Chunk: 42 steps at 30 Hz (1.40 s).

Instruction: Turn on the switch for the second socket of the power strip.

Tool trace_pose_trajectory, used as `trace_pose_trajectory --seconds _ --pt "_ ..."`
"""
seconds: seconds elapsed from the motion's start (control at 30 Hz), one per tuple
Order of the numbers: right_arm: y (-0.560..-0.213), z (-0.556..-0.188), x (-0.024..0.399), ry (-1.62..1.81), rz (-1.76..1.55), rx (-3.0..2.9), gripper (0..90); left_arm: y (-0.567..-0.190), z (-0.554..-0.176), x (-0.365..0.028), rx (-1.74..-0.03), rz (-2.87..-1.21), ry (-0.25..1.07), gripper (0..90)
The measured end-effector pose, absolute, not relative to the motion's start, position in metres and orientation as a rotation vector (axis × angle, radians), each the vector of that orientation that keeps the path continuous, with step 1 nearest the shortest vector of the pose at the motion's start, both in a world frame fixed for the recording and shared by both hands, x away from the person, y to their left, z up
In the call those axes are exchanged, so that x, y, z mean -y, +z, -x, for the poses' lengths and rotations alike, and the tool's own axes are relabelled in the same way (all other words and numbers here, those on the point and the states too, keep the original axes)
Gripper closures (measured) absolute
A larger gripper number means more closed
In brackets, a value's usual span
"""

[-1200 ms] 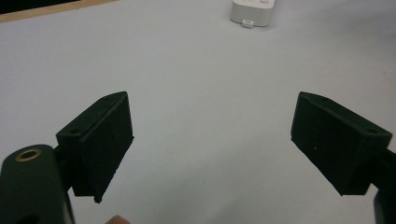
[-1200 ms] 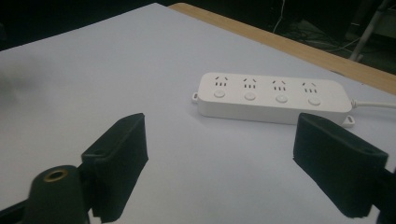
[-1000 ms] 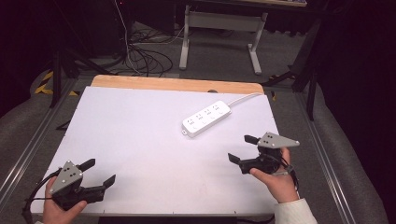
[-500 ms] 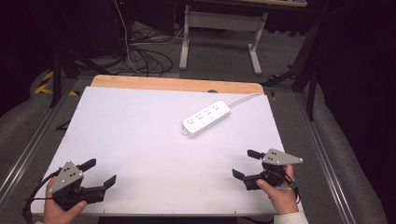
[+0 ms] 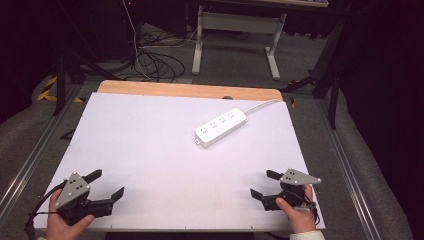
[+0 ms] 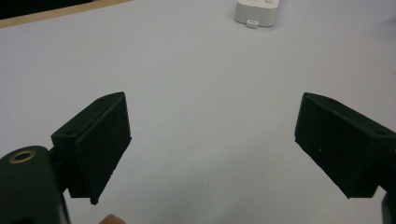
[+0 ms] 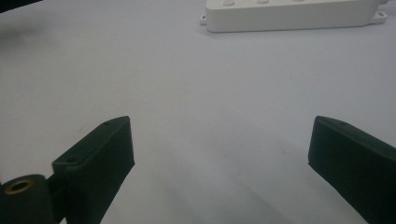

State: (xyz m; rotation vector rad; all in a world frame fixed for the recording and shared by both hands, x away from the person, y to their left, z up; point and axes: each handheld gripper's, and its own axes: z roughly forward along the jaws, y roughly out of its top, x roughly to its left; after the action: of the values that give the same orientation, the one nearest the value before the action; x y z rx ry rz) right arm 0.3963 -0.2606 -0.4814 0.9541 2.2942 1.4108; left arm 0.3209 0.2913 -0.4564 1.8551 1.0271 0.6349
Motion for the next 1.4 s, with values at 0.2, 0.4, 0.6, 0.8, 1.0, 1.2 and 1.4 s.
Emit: trace_pose_trajectory --seconds 0.2,0.4,0.6,0.8,1.0,1.2,1.4 --pt "-0.491 -0.392 0.263 1.333 -0.964 -2.339 7.3 -0.457 -0.321 -0.291 -1.028 -1.853 0.632 10.9" --pt "-0.497 -0.389 0.259 1.279 -0.964 -2.368 8.0 -0.458 -0.322 -0.291 -1.024 -1.853 0.632 10.5" --pt "-0.496 -0.39 0.26 1.287 -0.983 -2.35 8.0 -0.459 -0.323 -0.292 -1.024 -1.832 0.625 10.6" --pt "-0.492 -0.388 0.259 1.301 -0.933 -2.292 8.3 -0.461 -0.324 -0.293 -1.001 -1.839 0.651 11.5" --pt "-0.489 -0.386 0.259 1.327 -0.895 -2.258 9.2 -0.461 -0.324 -0.293 -0.989 -1.831 0.661 12.3" --pt "-0.489 -0.386 0.26 1.338 -0.912 -2.254 9.6 -0.461 -0.324 -0.293 -0.992 -1.836 0.662 11.8" --pt "-0.487 -0.385 0.261 1.355 -0.926 -2.24 12.3 -0.46 -0.324 -0.294 -1.006 -1.825 0.637 11.7"
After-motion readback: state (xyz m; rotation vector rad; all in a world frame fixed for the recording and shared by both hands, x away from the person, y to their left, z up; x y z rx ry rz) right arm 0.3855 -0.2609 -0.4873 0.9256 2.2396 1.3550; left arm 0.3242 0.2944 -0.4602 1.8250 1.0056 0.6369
